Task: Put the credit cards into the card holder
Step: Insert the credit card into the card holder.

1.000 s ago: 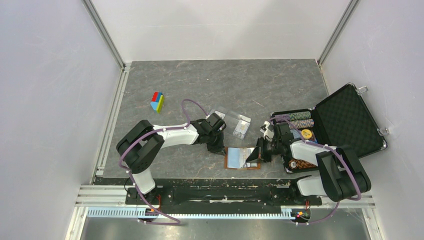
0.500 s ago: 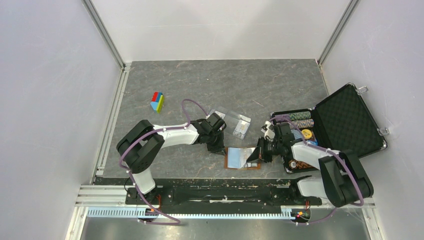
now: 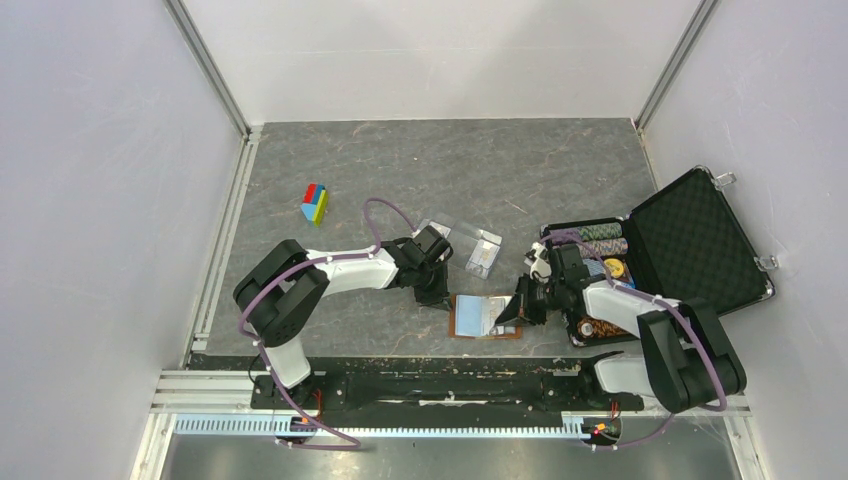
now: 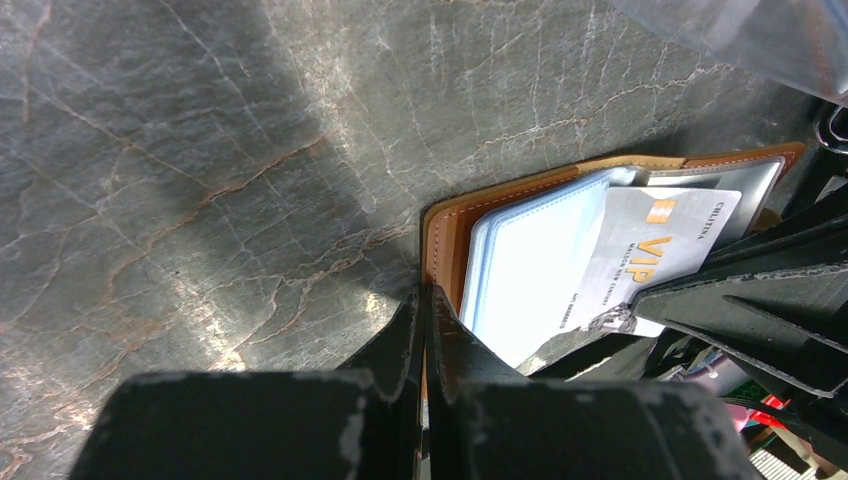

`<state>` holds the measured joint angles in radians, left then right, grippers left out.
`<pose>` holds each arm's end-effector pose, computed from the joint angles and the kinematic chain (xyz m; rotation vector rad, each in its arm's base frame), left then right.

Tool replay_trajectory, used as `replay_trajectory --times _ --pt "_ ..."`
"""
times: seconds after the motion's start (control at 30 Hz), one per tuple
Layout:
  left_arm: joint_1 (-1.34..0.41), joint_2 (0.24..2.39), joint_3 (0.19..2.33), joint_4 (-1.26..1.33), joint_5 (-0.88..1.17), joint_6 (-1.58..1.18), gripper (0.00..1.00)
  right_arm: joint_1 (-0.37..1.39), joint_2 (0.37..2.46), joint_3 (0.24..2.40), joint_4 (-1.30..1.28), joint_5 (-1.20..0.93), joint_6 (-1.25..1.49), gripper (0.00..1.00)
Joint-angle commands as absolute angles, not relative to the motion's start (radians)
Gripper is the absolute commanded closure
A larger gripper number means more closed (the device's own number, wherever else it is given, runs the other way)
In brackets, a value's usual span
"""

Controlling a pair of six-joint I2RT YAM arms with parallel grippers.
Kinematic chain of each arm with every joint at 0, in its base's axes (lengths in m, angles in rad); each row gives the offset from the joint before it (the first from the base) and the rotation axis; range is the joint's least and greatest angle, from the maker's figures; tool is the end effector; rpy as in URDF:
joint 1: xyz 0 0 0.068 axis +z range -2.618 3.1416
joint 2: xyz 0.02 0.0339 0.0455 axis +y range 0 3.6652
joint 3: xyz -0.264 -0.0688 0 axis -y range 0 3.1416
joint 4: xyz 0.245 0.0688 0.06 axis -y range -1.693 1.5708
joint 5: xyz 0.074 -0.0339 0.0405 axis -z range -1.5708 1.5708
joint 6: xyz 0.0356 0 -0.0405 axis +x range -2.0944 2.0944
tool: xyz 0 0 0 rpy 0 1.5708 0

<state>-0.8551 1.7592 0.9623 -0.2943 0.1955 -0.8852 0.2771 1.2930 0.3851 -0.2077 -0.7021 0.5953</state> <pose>0.2138 -0.2565 0.1429 0.0258 2.8924 -0.7233 0.1766 0.0741 0.1203 0.2080 2.7873 1.1970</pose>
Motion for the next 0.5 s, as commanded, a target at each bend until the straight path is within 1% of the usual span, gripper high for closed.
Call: replay_trajectory --times 0.0,0.47 --pt "-0.865 1.787 0.974 -0.318 0.178 -0.876 0.98 0.278 1.340 0.373 -0.196 -0.726 0.571 1.00" --pt "-0.866 1.791 0.980 -0.322 0.178 -0.873 0.98 0.277 1.406 0.388 -0.104 -0.782 0.587 1.00"
